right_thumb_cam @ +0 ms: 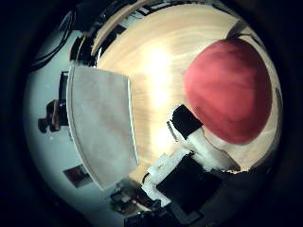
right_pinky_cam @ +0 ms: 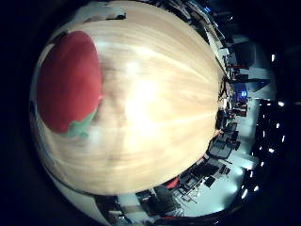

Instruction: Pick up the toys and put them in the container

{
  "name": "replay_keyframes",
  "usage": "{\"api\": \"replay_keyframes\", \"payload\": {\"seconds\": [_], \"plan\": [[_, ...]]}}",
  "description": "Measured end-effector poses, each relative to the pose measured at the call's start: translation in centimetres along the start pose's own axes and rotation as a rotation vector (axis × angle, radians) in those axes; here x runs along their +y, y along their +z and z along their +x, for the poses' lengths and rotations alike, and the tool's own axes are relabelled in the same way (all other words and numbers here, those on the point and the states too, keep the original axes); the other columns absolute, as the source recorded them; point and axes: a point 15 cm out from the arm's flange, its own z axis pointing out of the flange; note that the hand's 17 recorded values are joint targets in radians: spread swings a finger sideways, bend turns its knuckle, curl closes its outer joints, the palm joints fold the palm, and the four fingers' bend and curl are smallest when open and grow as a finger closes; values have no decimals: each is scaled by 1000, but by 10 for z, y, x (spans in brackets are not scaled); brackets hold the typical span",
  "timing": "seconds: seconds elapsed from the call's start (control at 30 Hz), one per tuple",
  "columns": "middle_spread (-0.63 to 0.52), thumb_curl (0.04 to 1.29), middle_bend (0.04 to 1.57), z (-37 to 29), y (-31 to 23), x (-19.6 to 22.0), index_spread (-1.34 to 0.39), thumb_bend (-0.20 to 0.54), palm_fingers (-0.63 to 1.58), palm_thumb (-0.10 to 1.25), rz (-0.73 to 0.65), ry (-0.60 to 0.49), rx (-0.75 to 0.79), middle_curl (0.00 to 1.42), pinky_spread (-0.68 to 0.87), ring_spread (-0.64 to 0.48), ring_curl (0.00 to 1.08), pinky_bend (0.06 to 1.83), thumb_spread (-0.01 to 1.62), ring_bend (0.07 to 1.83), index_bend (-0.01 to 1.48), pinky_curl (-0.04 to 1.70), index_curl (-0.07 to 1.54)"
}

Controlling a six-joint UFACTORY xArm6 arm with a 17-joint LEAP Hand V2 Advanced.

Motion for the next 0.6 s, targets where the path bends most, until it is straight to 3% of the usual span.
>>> {"api": "replay_keyframes", "payload": {"seconds": [0.4, 0.47, 0.6], "plan": [[-78, 320, 228, 6, 23, -11, -405, -9, 320, 676, -41, 28, -10, 362, 70, -157, 311, 717, 1136, 703, 134, 295, 252], [-93, 324, 245, 6, 24, -14, -407, -4, 370, 699, -39, 33, -10, 367, 24, -191, 325, 754, 1143, 758, 122, 299, 243], [-183, 347, 306, 7, 25, -14, -414, 29, 646, 824, -43, 48, -9, 391, -227, -313, 372, 1017, 1147, 943, 90, 355, 196]]}}
